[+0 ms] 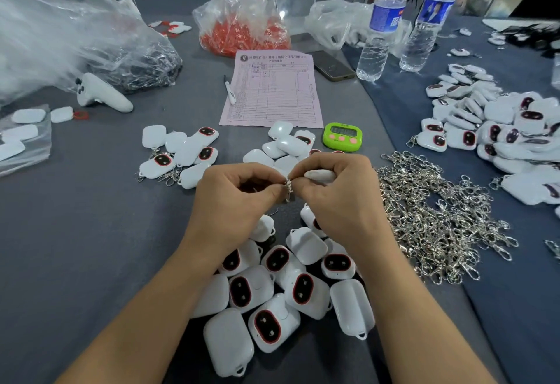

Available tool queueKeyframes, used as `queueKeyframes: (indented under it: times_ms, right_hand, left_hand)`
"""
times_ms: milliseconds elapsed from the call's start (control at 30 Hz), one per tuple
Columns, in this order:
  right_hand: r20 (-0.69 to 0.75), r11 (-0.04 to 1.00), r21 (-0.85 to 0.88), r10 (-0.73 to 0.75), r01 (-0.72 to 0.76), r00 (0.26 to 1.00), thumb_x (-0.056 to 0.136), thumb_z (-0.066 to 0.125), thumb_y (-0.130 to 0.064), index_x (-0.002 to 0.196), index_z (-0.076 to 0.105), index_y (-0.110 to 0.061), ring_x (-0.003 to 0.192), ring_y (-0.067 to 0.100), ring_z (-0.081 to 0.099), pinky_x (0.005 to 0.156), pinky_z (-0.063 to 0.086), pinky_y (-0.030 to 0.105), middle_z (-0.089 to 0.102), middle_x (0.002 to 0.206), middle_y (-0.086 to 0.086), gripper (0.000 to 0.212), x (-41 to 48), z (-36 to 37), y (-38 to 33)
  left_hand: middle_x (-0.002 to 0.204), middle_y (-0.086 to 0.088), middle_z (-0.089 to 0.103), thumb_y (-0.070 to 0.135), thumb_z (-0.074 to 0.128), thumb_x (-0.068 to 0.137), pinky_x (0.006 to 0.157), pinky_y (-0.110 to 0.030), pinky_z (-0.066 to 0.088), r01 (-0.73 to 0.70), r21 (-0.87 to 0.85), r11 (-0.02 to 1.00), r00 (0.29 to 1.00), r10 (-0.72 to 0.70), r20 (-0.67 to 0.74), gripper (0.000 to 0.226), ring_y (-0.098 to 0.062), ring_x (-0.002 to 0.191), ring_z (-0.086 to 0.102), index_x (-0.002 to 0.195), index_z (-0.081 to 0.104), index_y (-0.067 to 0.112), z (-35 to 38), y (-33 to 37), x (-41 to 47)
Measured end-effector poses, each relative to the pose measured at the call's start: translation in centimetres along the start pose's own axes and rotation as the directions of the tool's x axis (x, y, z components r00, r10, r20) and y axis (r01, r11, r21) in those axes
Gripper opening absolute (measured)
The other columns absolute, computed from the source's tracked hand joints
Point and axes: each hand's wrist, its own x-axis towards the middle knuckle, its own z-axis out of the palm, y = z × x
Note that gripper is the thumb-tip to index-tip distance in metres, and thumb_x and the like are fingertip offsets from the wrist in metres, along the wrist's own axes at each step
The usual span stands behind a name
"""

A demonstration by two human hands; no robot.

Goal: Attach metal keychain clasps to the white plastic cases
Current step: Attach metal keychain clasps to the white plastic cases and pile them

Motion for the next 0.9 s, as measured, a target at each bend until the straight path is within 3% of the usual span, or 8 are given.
queueKeyframes:
  times_ms: [233, 400, 533, 700, 900]
  right_hand:
    - [0.084, 0.984, 0.123, 0.116, -0.126, 0.990, 0.078, 0.071, 0.001, 0.070, 0.078, -0.020, 0.060, 0.007, 0.063, 0.054, 0.048, 0.021, 0.070, 0.065, -0.006, 0.024, 0.21, -0.06, 0.13]
    - [0.197, 0.959, 0.219, 0.138, -0.180, 0.971, 0.079, 0.069, 0.008, 0.070, 0.076, -0.016, 0.054, 0.003, 0.056, 0.052, 0.044, 0.015, 0.065, 0.058, -0.008, 0.026, 0.24, -0.25, -0.12]
    - [0.241, 0.948, 0.246, 0.141, -0.201, 0.960, 0.081, 0.067, 0.009, 0.072, 0.075, -0.012, 0.053, 0.001, 0.056, 0.051, 0.043, 0.013, 0.065, 0.057, -0.008, 0.025, 0.14, -0.27, -0.22]
    - [0.262, 0.871, 0.391, 0.205, -0.297, 0.943, 0.081, 0.064, 0.012, 0.069, 0.072, -0.014, 0.056, 0.010, 0.053, 0.050, 0.041, 0.018, 0.063, 0.061, 0.002, 0.029, 0.15, -0.18, -0.20]
    - [0.358, 0.746, 0.511, 0.266, -0.427, 0.895, 0.084, 0.062, 0.011, 0.070, 0.069, -0.011, 0.054, 0.013, 0.055, 0.049, 0.042, 0.020, 0.062, 0.063, 0.004, 0.027, 0.24, -0.08, -0.14]
  left_hand:
    - [0.073, 0.006, 0.077, -0.003, 0.077, 0.077, 0.065, -0.018, 0.056, 0.002, -0.003, 1.000, 0.999, -0.002, 0.045, 0.027, -0.008, 0.068, 0.072, 0.075, 0.080, 0.024, -0.05, -0.03, -0.09]
    - [0.059, 0.012, 0.069, 0.001, 0.078, 0.072, 0.051, -0.009, 0.042, 0.009, 0.004, 1.000, 0.998, -0.009, 0.062, 0.022, 0.003, 0.049, 0.056, 0.069, 0.079, 0.024, -0.20, 0.22, -0.21]
    - [0.054, 0.013, 0.065, 0.011, 0.071, 0.063, 0.045, -0.010, 0.037, 0.016, -0.005, 1.000, 1.000, -0.016, 0.012, 0.015, 0.002, 0.045, 0.050, 0.066, 0.077, 0.025, 0.09, 0.39, -0.50]
    - [0.065, 0.005, 0.074, 0.007, 0.077, 0.071, 0.055, -0.013, 0.049, -0.012, -0.077, 0.997, 1.000, 0.011, -0.014, 0.019, -0.002, 0.057, 0.066, 0.070, 0.080, 0.026, 0.23, 0.63, -0.47]
    - [0.070, 0.005, 0.076, 0.009, 0.076, 0.074, 0.060, -0.015, 0.052, -0.061, -0.072, 0.996, 0.998, 0.060, -0.013, 0.019, -0.006, 0.063, 0.067, 0.077, 0.081, 0.027, -0.09, 0.75, -0.32]
